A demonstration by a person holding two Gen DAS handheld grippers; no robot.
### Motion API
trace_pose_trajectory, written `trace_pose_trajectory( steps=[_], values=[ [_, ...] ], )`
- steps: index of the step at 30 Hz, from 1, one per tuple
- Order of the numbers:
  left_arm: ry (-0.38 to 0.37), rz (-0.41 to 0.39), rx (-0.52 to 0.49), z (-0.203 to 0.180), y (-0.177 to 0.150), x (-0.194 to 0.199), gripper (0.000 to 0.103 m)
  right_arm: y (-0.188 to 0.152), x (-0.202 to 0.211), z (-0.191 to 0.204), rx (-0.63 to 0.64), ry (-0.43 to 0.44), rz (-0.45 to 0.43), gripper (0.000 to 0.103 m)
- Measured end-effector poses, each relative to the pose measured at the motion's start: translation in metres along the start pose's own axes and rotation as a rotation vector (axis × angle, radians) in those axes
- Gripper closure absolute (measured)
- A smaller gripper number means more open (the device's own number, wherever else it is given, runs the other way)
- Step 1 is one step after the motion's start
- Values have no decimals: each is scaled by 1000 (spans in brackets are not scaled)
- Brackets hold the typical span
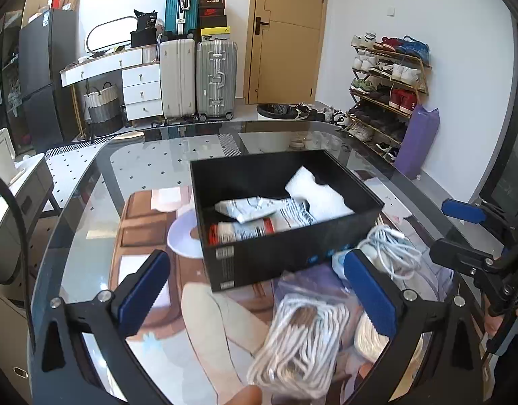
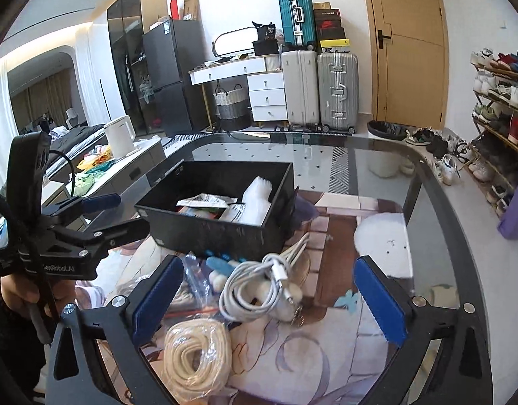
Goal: Organize soft objects
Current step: 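Move the left tool to the bag of white cords while the right tool moves to the bagged cream rope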
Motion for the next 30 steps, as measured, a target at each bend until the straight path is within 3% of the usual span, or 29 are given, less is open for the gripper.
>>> trace_pose_trajectory(
  steps=[13,30],
  values=[
    [35,10,-77,-2,-30,5,0,-27,-10,30,92,22,89,1],
    [7,42,-127,-10,-53,8,0,-58,-15,45,106,48,177,1]
  ],
)
Point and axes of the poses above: each gripper's, at about its wrist camera, not at the fingertips, and x roughly against the way its jaws point, z to its left, y to its top, the point moved 8 cm from there along -x, roughly the way its jaws point, and after that the axes turned 6 degrees about x, right-handed, at the moved point
